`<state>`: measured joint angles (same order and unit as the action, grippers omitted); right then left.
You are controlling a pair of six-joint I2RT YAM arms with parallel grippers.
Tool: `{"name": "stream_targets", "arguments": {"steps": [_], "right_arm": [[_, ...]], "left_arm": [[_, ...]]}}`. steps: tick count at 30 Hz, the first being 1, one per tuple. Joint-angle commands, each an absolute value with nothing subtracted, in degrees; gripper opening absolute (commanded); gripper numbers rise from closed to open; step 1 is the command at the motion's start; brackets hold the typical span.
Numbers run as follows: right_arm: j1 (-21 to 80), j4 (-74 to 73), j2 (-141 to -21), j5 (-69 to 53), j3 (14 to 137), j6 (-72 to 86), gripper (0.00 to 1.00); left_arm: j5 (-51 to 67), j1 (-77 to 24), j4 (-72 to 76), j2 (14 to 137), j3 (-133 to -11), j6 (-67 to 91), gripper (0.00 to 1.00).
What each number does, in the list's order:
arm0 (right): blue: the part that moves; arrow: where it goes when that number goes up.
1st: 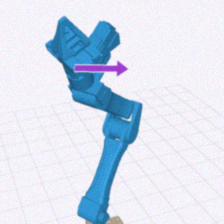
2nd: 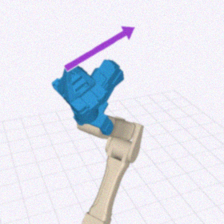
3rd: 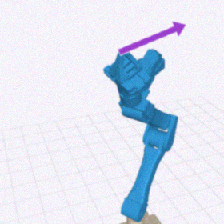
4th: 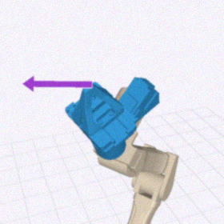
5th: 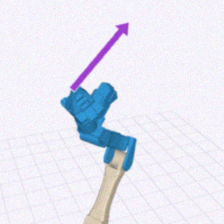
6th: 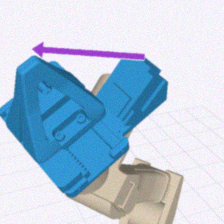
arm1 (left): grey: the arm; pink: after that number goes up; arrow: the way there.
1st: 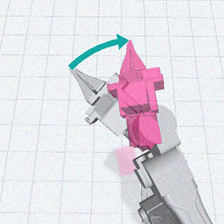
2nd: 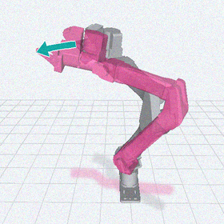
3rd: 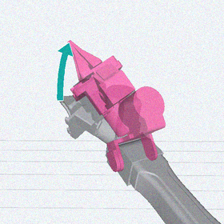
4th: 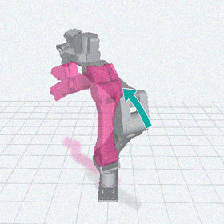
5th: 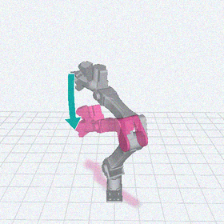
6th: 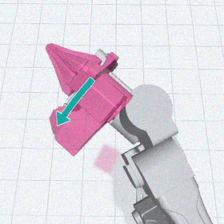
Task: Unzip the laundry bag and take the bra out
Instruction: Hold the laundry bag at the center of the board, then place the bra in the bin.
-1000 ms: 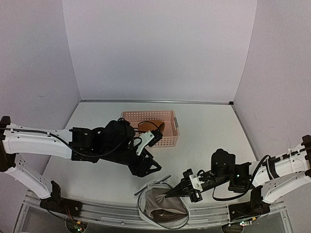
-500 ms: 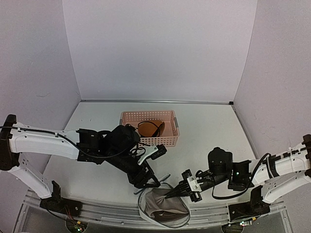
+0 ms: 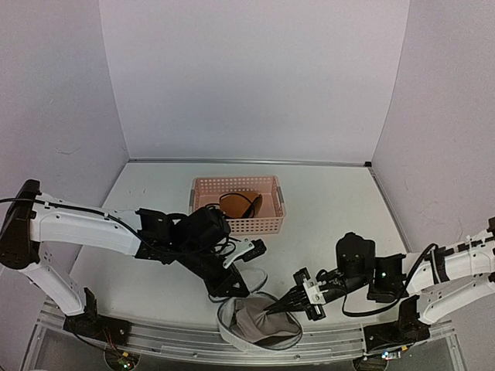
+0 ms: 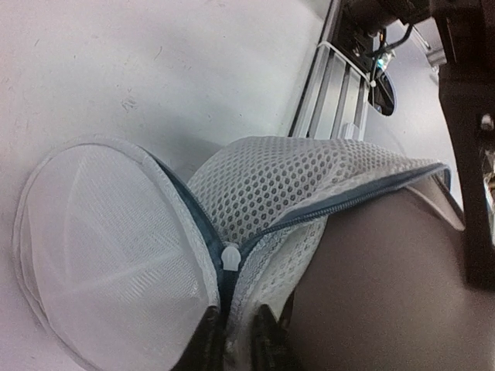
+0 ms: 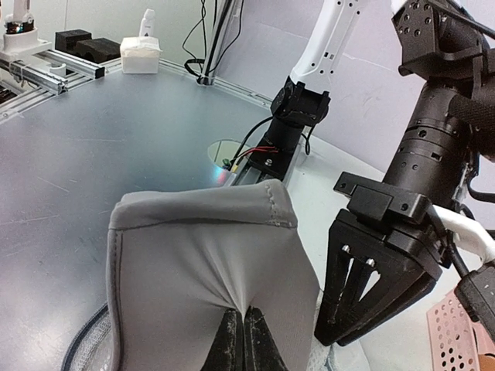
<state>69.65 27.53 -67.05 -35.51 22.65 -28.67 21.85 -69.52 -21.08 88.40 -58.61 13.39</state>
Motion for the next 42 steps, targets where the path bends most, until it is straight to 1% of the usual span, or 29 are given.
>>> {"name": "stream_targets", "arguments": {"steps": [1, 2, 3, 14, 29, 42], "right_arm": [[69.4, 29.3, -64.3, -34.3, 25.3, -29.2, 0.00], [69.4, 29.4, -64.0, -33.7, 25.3, -29.4, 0.00], [69.4, 29.5, -63.5, -33.0, 25.3, -29.5, 0.00], [69.4, 32.5, -58.9, -23.4, 27.9, -31.1, 0.00], [69.3, 36.2, -58.5, -7.0, 33.1, -34.8, 0.00], [68.7, 39.2, -60.7, 2.8, 39.3, -39.1, 0.00]], "left_arm": [[22.6, -68.9, -21.2, 88.3, -59.5, 13.0, 0.05], [21.9, -68.7, -21.2, 88.1, -59.6, 13.1, 0.01], [21.3, -68.4, -21.2, 88.0, -59.6, 13.2, 0.00], [14.6, -63.4, -21.8, 88.3, -60.4, 15.8, 0.00], [4.4, -59.4, -22.0, 86.7, -59.9, 19.6, 0.00], [-3.9, -56.3, -22.7, 84.4, -57.4, 23.4, 0.00]]}}
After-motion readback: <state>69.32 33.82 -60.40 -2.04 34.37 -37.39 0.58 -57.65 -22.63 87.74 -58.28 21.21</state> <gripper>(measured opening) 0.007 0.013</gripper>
